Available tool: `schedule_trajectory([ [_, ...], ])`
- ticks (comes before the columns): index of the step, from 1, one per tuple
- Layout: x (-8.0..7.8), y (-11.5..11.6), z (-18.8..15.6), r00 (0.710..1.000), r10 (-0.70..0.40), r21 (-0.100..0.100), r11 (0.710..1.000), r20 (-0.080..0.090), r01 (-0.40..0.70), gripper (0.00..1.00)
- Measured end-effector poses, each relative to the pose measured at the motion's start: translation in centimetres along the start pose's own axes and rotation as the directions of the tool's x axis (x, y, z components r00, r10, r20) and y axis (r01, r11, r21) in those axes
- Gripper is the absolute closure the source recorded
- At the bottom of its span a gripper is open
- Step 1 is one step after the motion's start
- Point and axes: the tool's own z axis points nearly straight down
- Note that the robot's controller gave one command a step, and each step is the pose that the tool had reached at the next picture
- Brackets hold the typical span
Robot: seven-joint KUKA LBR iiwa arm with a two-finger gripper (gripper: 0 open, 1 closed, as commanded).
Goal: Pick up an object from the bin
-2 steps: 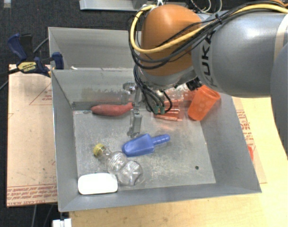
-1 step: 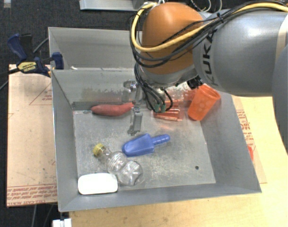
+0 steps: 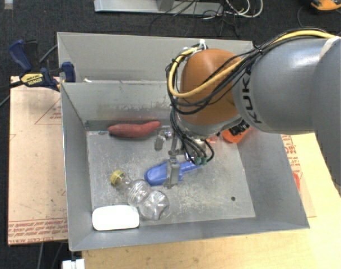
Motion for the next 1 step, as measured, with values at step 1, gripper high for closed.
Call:
schedule_trajectory([
  [1, -2.34, -2.63, 6.85, 1.0, -0.019, -0.002, 1.0, 0.016, 0.019, 0.0],
])
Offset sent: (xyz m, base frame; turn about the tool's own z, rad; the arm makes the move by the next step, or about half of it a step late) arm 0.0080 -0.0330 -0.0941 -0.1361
